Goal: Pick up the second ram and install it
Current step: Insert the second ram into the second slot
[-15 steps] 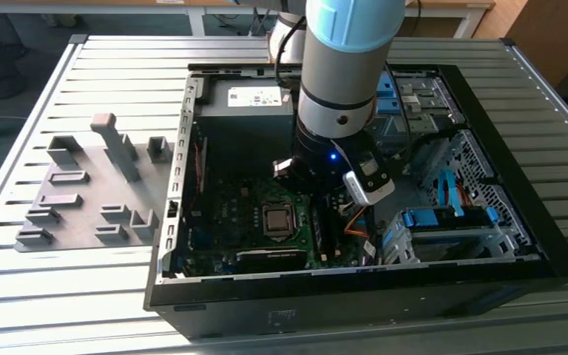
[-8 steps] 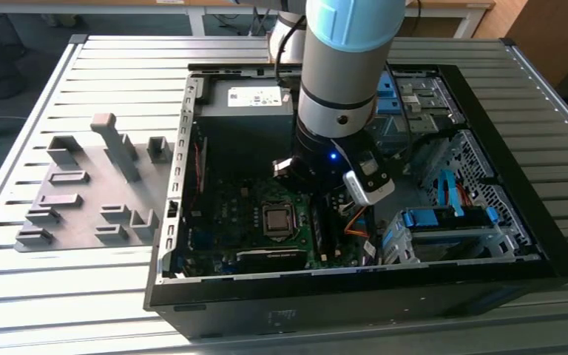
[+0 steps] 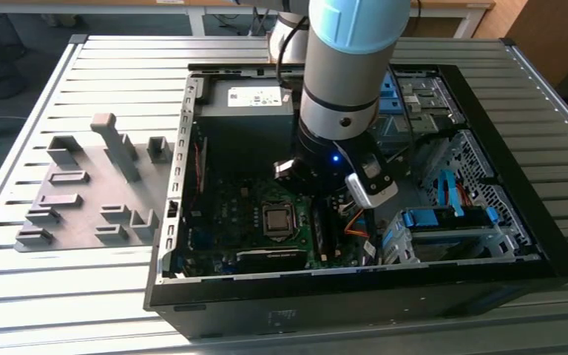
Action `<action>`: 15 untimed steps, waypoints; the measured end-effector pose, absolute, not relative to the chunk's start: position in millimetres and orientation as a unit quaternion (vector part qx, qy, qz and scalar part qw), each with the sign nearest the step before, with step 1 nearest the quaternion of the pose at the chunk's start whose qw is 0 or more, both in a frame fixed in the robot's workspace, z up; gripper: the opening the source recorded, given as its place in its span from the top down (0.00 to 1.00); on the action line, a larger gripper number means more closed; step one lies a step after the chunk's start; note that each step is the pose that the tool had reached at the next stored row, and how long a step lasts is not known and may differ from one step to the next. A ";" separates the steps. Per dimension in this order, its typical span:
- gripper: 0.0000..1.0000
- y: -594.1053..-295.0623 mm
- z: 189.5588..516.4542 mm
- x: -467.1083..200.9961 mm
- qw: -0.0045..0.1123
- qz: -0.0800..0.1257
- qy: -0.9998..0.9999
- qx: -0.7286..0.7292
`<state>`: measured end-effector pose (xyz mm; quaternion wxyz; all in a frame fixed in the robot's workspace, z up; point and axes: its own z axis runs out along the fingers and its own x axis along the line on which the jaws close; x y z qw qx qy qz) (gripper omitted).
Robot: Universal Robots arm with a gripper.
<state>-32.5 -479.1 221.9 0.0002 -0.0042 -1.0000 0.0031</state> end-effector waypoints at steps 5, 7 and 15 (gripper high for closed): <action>0.86 -479.2 221.9 -31.1 0.000 0.003 -1.000 -0.007; 0.86 -479.2 221.6 -30.3 0.000 0.003 -1.000 -0.011; 0.86 -479.2 219.0 -28.7 0.000 0.001 -1.000 -0.015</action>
